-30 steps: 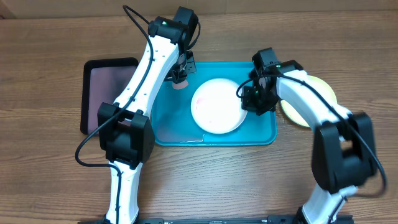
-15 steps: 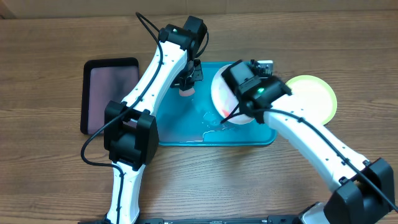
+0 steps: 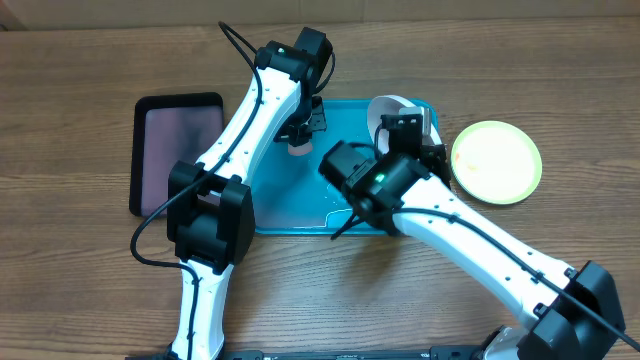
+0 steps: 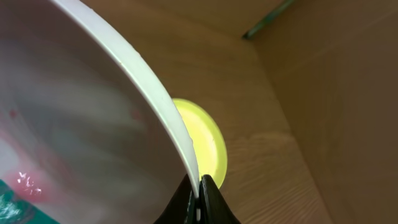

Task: Clean dirty plates on tray and stack at the side
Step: 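Lift the sponge away and tilt the white plate up with the right gripper, then carry the white plate right and set it on the yellow plate stack, then release the white plate and move the left gripper with sponge toward the black basin, then lower the sponge into the black basin and open the left gripper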

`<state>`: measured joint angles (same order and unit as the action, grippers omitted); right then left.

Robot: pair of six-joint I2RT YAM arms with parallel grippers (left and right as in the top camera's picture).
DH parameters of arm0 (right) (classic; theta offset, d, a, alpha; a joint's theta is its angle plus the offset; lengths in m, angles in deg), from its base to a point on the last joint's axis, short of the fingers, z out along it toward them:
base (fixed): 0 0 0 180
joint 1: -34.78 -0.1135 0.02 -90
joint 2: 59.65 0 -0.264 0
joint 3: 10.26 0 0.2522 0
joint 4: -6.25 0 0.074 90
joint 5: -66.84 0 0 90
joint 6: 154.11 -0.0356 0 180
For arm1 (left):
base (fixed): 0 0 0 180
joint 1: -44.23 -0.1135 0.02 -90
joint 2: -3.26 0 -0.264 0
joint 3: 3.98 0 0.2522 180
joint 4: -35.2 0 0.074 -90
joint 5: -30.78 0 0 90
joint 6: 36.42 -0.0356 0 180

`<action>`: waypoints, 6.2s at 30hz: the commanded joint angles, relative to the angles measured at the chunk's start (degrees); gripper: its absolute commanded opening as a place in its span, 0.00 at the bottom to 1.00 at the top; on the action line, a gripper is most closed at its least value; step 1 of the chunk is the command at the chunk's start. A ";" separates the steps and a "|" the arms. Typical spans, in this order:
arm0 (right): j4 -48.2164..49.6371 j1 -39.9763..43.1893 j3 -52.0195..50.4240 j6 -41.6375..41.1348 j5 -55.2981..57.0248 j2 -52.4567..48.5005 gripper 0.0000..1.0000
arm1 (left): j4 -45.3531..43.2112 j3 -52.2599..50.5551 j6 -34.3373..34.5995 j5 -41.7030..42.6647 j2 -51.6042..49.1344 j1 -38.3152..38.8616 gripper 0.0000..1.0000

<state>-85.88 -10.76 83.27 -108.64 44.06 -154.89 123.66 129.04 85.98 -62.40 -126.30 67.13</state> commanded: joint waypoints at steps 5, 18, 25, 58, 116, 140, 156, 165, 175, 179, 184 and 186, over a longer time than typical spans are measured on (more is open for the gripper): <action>-3.15 -4.13 0.09 -6.99 11.52 1.92 0.04 | -0.59 -0.31 -1.09 0.17 -0.09 0.00 0.04; -3.48 -4.44 0.09 -9.44 11.74 1.92 0.04 | -0.59 -0.31 -1.09 0.07 -0.09 -0.02 0.04; -3.28 -2.80 0.09 -13.75 7.19 1.92 0.04 | -0.59 -0.31 -1.11 0.04 -0.09 -0.04 0.04; 25.09 65.94 -9.14 18.25 -69.72 1.68 0.04 | -0.72 -0.31 -1.11 0.04 -0.09 0.00 0.04; 20.63 51.76 -0.66 28.50 -80.81 1.70 1.00 | 13.03 -18.82 27.54 -22.38 34.38 -0.37 0.04; 19.04 51.76 -0.68 28.52 -80.76 1.70 1.00 | -26.75 -53.92 50.80 -36.98 33.55 -8.07 0.05; 18.45 51.76 -0.68 28.52 -80.76 1.70 1.00 | -35.21 -53.92 49.51 -33.68 24.63 -15.47 0.04; 18.49 51.76 -0.68 28.55 -80.74 1.70 1.00 | -40.09 -53.20 27.61 -30.42 21.40 -15.50 0.04; 18.32 51.76 -0.68 28.55 -80.76 1.70 1.00 | -51.87 -50.05 -25.29 -26.12 21.24 -17.42 0.04; 18.14 51.76 -0.68 28.55 -80.76 1.70 1.00 | -53.64 -50.05 -43.34 -16.79 21.11 -18.43 0.05; 17.77 51.74 -0.68 28.57 -80.76 1.70 1.00 | -52.81 -50.10 -46.18 -14.80 21.09 -19.08 0.10; 17.57 51.76 -0.70 29.31 -80.78 1.70 1.00 | -51.71 -50.10 -46.16 -14.78 21.09 -19.50 0.10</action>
<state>-68.33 41.10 81.50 -80.82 -37.27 -154.57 71.09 77.81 46.16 -79.89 -104.55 48.42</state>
